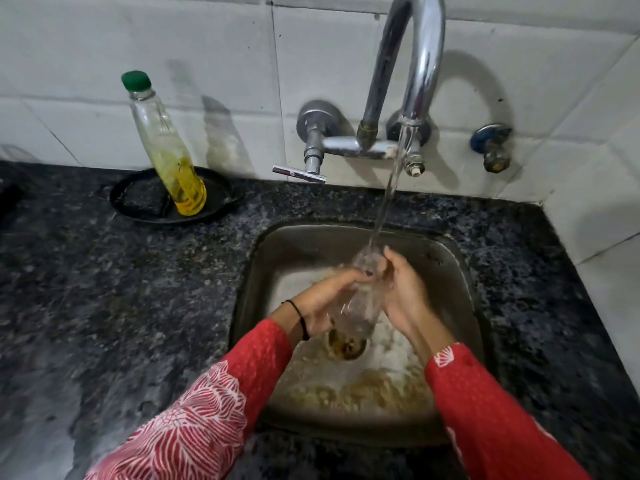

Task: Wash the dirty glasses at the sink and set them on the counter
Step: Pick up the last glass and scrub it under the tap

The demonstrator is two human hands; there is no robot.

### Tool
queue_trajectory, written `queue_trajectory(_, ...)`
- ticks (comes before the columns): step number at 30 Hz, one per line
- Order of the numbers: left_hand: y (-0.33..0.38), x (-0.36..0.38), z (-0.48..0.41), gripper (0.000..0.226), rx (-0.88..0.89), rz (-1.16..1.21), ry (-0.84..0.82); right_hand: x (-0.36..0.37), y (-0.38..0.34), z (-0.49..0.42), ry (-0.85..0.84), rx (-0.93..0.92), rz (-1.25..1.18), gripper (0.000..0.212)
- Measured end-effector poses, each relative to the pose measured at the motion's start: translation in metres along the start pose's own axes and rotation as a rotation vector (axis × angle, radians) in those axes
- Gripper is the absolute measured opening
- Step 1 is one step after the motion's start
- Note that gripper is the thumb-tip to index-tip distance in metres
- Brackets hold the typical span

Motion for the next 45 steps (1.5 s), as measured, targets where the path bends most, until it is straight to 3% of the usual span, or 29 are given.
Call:
queue_trajectory(4, -0.007, -0.009, 0.004, 0.039, 0.073, 0.007, 0.057, 0.037, -0.035, 0.011, -0.122, -0.257, 0.549, 0.038)
queue_trajectory(7, 0.022, -0.009, 0.010, 0.017, 0.261, -0.290, 0.173, 0.049, -0.048, 0.016, -0.226, -0.365, 0.836, 0.033)
queue_trajectory(9, 0.038, -0.010, 0.013, 0.024, 0.361, -0.416, 0.221, 0.047, -0.054, 0.016, -0.211, -0.421, 0.947, 0.030)
queue_trajectory(11, 0.036, -0.006, 0.012, 0.029, 0.327, -0.301, 0.131, 0.039, -0.061, 0.018, -0.191, -0.391, 0.725, 0.025)
queue_trajectory(14, 0.022, 0.008, 0.015, 0.037, 0.128, -0.055, -0.052, 0.028, -0.063, 0.019, -0.206, -0.278, 0.363, 0.020)
queue_trajectory(17, 0.031, 0.002, 0.010, 0.028, 0.213, -0.274, 0.129, 0.032, -0.073, 0.023, -0.189, -0.373, 0.667, 0.021)
queue_trajectory(19, 0.042, -0.003, 0.008, 0.046, 0.338, -0.658, 0.348, 0.040, -0.076, 0.025, -0.161, -0.443, 0.933, 0.032)
queue_trajectory(21, 0.043, -0.009, 0.007, 0.063, 0.381, -0.767, 0.458, 0.040, -0.075, 0.024, -0.115, -0.453, 0.977, 0.036)
queue_trajectory(24, 0.030, -0.006, 0.005, 0.075, 0.307, -0.527, 0.289, 0.029, -0.071, 0.024, -0.112, -0.373, 0.725, 0.021)
queue_trajectory(28, 0.012, -0.004, 0.015, 0.041, 0.059, -0.111, 0.059, 0.026, -0.059, 0.024, -0.231, -0.250, 0.385, 0.018)
queue_trajectory(30, 0.011, -0.008, 0.016, 0.038, 0.066, -0.248, 0.135, 0.026, -0.057, 0.021, -0.170, -0.287, 0.552, 0.023)
queue_trajectory(33, 0.029, -0.017, 0.017, 0.068, 0.259, -0.710, 0.462, 0.032, -0.060, 0.017, -0.058, -0.350, 0.837, 0.028)
queue_trajectory(34, 0.035, -0.014, 0.020, 0.075, 0.328, -0.752, 0.517, 0.033, -0.062, 0.016, -0.039, -0.373, 0.844, 0.028)
queue_trajectory(37, 0.039, -0.001, 0.020, 0.054, 0.371, -0.496, 0.337, 0.030, -0.068, 0.016, -0.048, -0.375, 0.603, 0.017)
queue_trajectory(39, 0.033, 0.008, 0.023, 0.031, 0.235, -0.223, 0.144, 0.028, -0.066, 0.016, -0.121, -0.311, 0.342, 0.019)
queue_trajectory(41, 0.024, 0.011, 0.022, 0.026, 0.100, -0.036, 0.027, 0.028, -0.067, 0.017, -0.164, -0.286, 0.252, 0.023)
queue_trajectory(43, 0.020, 0.003, 0.019, 0.039, 0.102, -0.236, 0.160, 0.031, -0.069, 0.017, -0.129, -0.323, 0.534, 0.025)
queue_trajectory(45, 0.029, -0.005, 0.015, 0.070, 0.187, -0.873, 0.406, 0.040, -0.065, 0.014, -0.106, -0.363, 0.900, 0.031)
Point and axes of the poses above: each hand's wrist, its own z-axis away from the middle knuckle, its own x-axis out of the palm, y = z × x, the point moved 9 cm from there along -z, towards the middle knuckle, and after that the axes turned 2 degrees about z, right-handed, at the moved point
